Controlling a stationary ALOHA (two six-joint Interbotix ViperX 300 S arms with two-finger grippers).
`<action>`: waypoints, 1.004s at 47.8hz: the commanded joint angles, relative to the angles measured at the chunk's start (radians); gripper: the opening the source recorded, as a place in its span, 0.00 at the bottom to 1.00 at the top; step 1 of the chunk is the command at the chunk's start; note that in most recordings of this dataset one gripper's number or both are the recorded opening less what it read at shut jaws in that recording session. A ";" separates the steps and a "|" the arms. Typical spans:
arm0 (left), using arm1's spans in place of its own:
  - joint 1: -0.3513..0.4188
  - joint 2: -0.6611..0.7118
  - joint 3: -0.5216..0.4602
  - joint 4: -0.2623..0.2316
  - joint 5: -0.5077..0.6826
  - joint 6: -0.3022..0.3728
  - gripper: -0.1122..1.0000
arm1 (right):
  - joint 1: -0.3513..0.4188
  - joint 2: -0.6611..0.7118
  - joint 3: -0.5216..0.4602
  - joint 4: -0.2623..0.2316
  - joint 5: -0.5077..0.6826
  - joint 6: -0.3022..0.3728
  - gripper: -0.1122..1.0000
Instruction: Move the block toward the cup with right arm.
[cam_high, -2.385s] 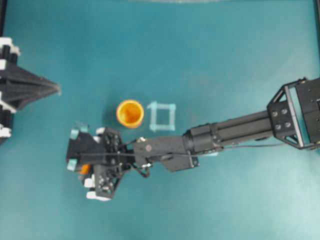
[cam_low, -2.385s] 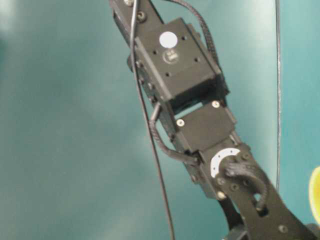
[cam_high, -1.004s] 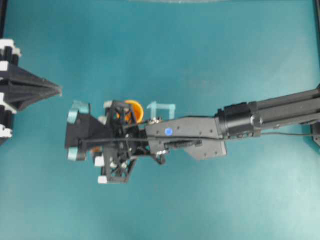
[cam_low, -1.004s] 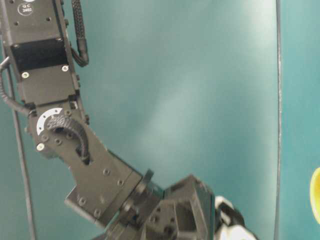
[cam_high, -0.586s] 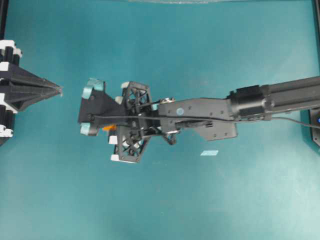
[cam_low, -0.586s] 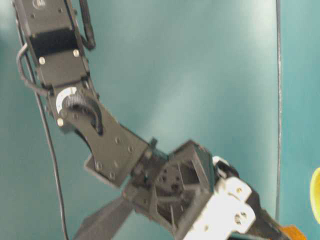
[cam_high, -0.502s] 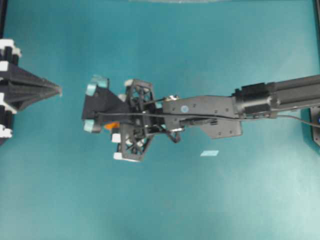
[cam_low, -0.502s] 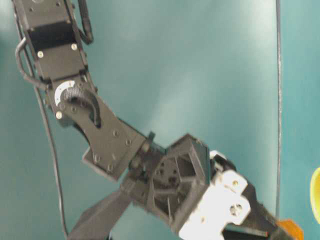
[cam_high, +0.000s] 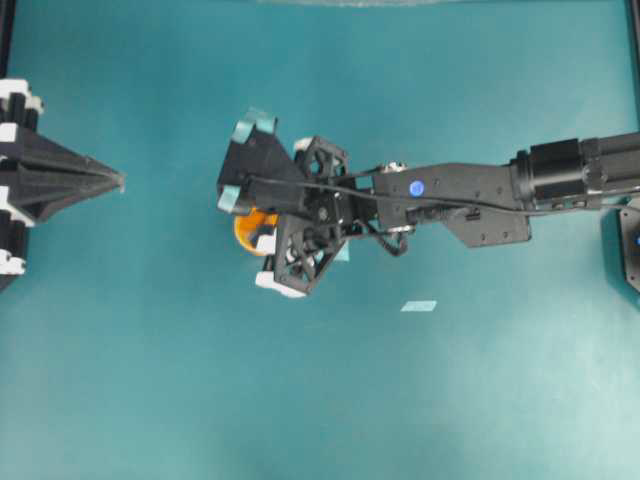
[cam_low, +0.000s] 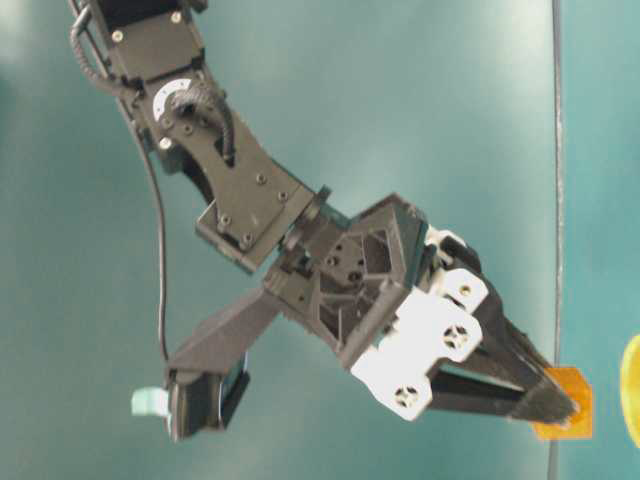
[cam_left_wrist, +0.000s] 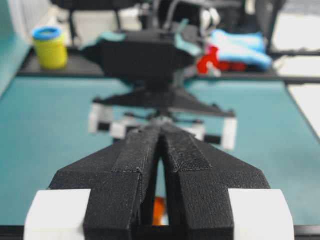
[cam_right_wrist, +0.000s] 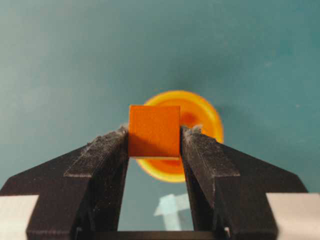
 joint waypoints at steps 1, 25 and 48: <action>0.000 0.008 -0.026 0.003 -0.005 0.003 0.10 | -0.015 -0.049 -0.008 -0.002 -0.014 0.002 0.47; 0.002 0.008 -0.026 0.003 -0.005 0.003 0.10 | -0.026 -0.051 -0.006 -0.005 -0.043 0.002 0.47; 0.000 0.008 -0.026 0.003 -0.005 0.006 0.10 | -0.026 -0.049 -0.006 -0.005 -0.041 0.002 0.47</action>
